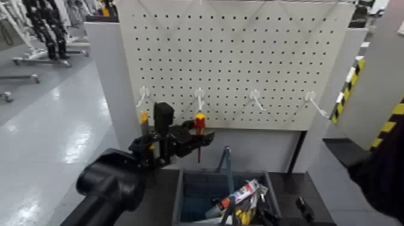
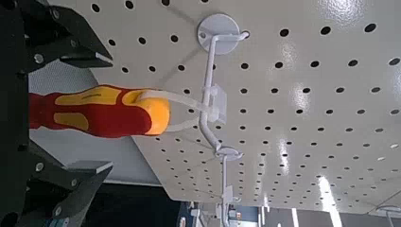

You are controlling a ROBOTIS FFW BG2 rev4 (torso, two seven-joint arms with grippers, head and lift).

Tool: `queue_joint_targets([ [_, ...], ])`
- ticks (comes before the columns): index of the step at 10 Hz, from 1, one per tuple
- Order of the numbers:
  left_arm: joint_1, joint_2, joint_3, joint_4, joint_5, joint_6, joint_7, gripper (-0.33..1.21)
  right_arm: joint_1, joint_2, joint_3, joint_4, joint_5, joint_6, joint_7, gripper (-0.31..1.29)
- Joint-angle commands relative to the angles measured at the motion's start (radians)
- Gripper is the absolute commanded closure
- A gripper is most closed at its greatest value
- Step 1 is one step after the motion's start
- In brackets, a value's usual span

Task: Put the red screwdriver into the crate.

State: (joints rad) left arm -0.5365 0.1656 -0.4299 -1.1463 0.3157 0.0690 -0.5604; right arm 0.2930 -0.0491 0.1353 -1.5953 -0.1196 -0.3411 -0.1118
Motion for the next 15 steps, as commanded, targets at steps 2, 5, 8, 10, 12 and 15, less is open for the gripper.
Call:
queue_joint_targets([
  [2, 0.003, 0.000, 0.014, -0.001, -0.001, -0.003, 0.004, 1.16, 0.002, 0.002, -0.002, 0.000, 0.000, -0.001, 0.001, 0.13],
  [5, 0.013, 0.000, 0.020, -0.007, 0.002, -0.008, 0.000, 1.16, 0.002, 0.003, -0.003, 0.000, 0.000, 0.001, 0.001, 0.13],
  [8, 0.038, 0.002, 0.025, -0.056, 0.003, 0.003, -0.009, 1.16, 0.002, 0.003, -0.005, 0.002, 0.000, 0.001, 0.000, 0.13],
  [10, 0.084, 0.008, 0.045, -0.139, 0.005, 0.034, -0.010, 1.16, 0.003, 0.005, -0.006, 0.000, 0.000, 0.002, 0.000, 0.13],
  [12, 0.147, 0.012, 0.080, -0.243, 0.003, 0.077, -0.004, 1.16, 0.003, 0.005, -0.008, 0.000, 0.000, 0.005, 0.000, 0.13],
  [15, 0.233, 0.020, 0.126, -0.420, 0.003, 0.189, 0.007, 1.16, 0.003, 0.005, -0.008, -0.002, 0.000, 0.008, 0.000, 0.13],
])
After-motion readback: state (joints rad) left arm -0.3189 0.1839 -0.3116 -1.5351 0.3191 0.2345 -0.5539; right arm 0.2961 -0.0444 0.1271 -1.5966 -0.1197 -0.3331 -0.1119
